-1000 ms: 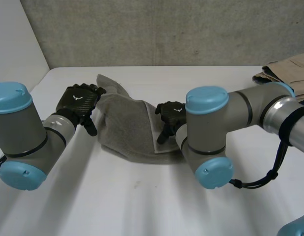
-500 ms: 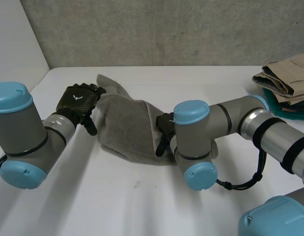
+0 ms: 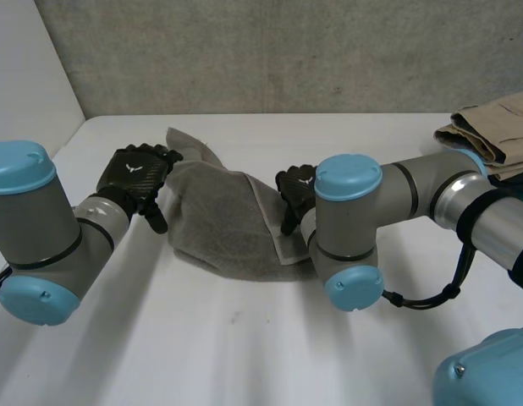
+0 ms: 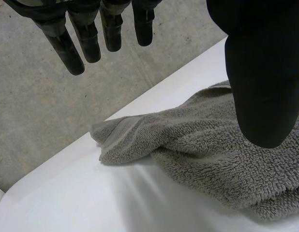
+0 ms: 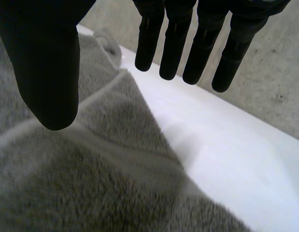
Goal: Fold the laundry.
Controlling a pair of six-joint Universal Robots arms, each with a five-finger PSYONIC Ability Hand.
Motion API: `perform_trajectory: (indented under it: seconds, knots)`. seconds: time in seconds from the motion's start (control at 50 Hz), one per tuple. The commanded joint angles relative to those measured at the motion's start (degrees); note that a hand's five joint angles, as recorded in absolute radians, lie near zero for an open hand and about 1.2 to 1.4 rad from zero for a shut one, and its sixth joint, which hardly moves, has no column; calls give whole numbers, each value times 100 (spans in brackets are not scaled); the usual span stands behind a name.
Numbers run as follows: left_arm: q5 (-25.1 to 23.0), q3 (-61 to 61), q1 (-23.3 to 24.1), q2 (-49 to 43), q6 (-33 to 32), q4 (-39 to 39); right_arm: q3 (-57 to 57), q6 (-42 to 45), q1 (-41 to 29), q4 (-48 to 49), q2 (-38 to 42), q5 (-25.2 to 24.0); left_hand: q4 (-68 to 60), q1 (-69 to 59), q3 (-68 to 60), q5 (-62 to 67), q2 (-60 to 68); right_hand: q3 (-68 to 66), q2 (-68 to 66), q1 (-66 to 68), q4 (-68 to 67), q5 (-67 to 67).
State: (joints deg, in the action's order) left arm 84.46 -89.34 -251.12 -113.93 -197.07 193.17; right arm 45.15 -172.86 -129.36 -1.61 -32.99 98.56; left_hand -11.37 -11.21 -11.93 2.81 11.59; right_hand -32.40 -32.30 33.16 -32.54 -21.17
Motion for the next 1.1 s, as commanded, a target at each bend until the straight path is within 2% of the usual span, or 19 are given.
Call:
perform_trajectory:
  seconds: [0.02,0.16,0.34,0.48,0.64,0.68,0.72,0.74,0.84,0.92,1.0,1.02,1.1]
  knots:
    - [0,4,2,-6,11,-7,-41,-2,86,-6,205,32,137,121,193,-281,-159,-385,-395,309,-370,-507]
    - [0,4,10,-24,11,-7,-6,-107,130,-181,39,6,137,121,193,-281,-159,-99,-109,23,-85,-222]
    - [0,13,10,-24,11,-7,73,-748,121,-1104,-93,-311,137,121,193,-281,-159,389,379,-465,404,266]
    - [0,22,19,-33,-7,-7,56,-863,113,-990,126,-381,137,121,193,-281,-159,322,312,-398,336,199]
    - [0,22,19,-33,2,-7,-67,-460,130,-525,311,-171,137,121,193,-281,-159,-333,-343,257,-319,-456]
    - [0,22,19,-33,-7,-7,-85,-336,139,-410,293,-48,137,121,193,-281,-159,-1238,-1248,1162,-1224,-1361]
    - [0,22,19,-33,2,-7,-76,-283,148,-366,250,23,137,121,193,-281,-159,-2714,-2724,2638,-2700,-2837]
    - [0,22,19,-33,2,-7,-59,-283,139,-349,154,93,137,121,193,-281,-159,-4740,-4750,4664,-4726,-4863]
    - [0,57,2,-42,-6,19,143,-292,60,-261,-347,111,137,121,193,-281,-159,-4760,-4770,4684,-4746,-4883]
    - [-8,241,2,-112,-24,28,354,-266,-1,-182,-857,-73,137,121,193,-281,-159,-4760,-4770,4684,-4746,-4883]
    - [-105,706,-7,-279,11,2,609,-99,-80,-260,-1498,-468,137,121,193,-281,-159,-4760,-4770,4684,-4746,-4883]
    - [-227,1107,1,-462,-6,-33,792,67,-133,-400,-1909,-756,137,121,193,-281,-159,-4760,-4770,4684,-4746,-4883]
    - [-491,1882,28,-910,-51,-200,1127,226,-221,-594,-2701,-1118,137,121,193,-281,-159,-4760,-4770,4684,-4746,-4883]
